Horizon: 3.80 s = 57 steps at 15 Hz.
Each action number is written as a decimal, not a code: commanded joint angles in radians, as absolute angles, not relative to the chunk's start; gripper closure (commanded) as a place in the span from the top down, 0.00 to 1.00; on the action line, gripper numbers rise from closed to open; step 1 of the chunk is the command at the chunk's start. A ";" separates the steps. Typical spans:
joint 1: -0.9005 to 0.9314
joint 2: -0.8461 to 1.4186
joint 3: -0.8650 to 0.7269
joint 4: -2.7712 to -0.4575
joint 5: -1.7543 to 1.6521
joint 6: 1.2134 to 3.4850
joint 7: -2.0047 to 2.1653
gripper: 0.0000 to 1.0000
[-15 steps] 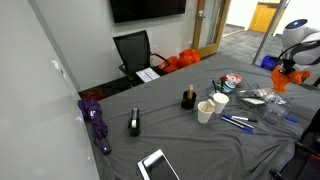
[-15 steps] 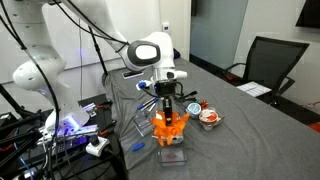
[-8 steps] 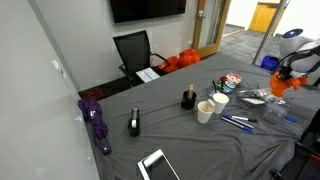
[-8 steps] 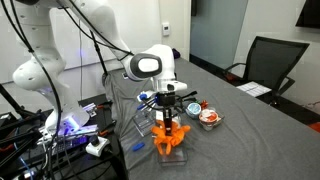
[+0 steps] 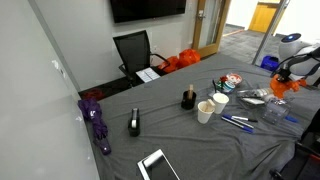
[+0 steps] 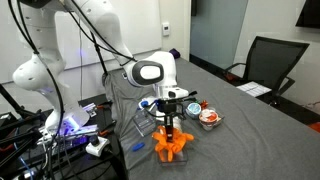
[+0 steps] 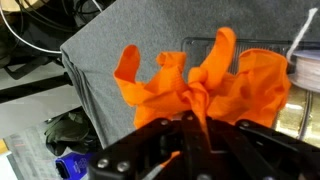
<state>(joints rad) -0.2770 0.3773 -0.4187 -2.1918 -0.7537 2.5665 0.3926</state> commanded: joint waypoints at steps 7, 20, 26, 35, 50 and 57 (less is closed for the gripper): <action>-0.263 0.398 -0.432 -2.183 -0.744 2.575 0.399 0.04; -0.293 0.545 -0.459 -2.196 -0.660 2.703 0.389 0.01; -0.269 0.574 -0.434 -2.170 -0.453 2.676 0.308 0.01; -0.220 0.620 -0.477 -2.093 -0.396 2.689 0.277 0.01; -0.217 0.613 -0.496 -2.070 -0.387 2.697 0.213 1.00; -0.246 0.581 -0.481 -2.061 -0.385 2.676 0.108 1.00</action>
